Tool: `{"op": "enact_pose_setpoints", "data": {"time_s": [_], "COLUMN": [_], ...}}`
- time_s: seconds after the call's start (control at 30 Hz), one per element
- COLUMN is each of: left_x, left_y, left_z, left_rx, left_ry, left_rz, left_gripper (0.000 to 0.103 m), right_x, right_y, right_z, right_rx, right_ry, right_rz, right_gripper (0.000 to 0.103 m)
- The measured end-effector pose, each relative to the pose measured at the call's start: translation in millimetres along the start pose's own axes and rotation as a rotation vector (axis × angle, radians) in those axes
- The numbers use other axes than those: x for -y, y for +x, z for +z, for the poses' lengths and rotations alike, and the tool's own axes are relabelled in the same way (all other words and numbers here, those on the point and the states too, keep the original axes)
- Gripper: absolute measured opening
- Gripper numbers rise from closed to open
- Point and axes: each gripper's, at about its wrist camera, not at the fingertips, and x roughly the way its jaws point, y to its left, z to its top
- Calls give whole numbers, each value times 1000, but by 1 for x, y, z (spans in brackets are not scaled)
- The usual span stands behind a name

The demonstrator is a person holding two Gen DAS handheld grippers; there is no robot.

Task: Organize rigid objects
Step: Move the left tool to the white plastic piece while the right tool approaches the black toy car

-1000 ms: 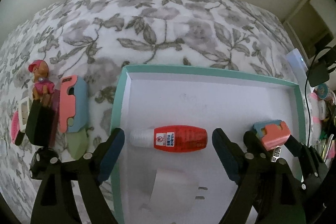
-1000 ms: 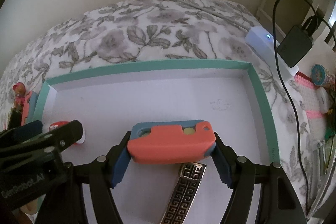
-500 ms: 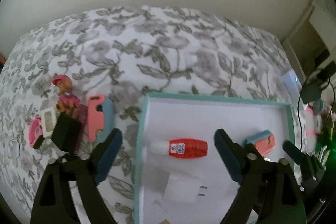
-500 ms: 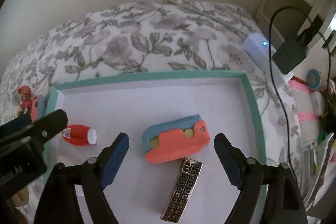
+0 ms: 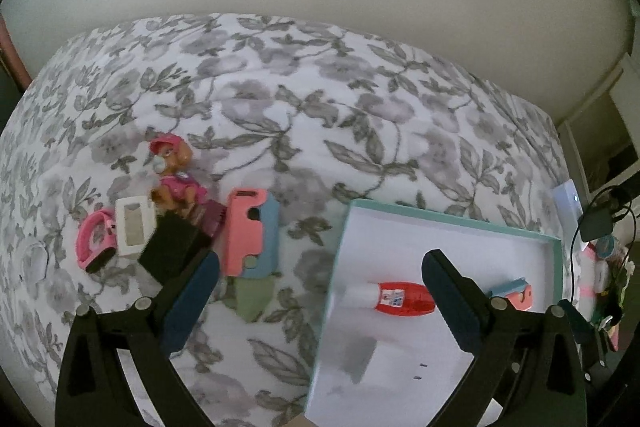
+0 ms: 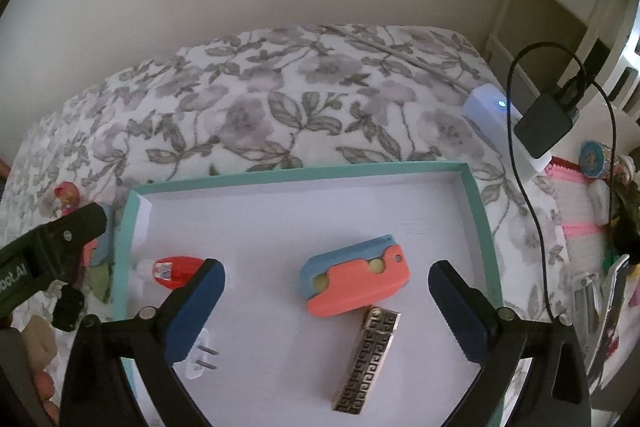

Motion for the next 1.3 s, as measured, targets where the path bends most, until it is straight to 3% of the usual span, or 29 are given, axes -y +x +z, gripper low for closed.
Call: {"op": "enact_pose_setpoints", "data": {"time_s": [0.27, 0.73, 1.03, 1.3], "left_x": [-57, -198, -275, -312], "left_y": [-14, -64, -78, -58], "left_z": [8, 9, -6, -19], "left_rx": [8, 42, 50, -10], "left_ry": [-64, -252, -358, -421], "left_rz": [108, 260, 336, 347], "left_gripper": [101, 101, 101, 101], "right_x": [-42, -134, -183, -214], "right_y": [-19, -53, -40, -20], "right_z": [4, 2, -14, -32], "right_rx": [18, 61, 9, -51], "right_ry": [-47, -181, -246, -293], "right_rz": [61, 202, 248, 285], "right_gripper": [103, 103, 103, 103]}}
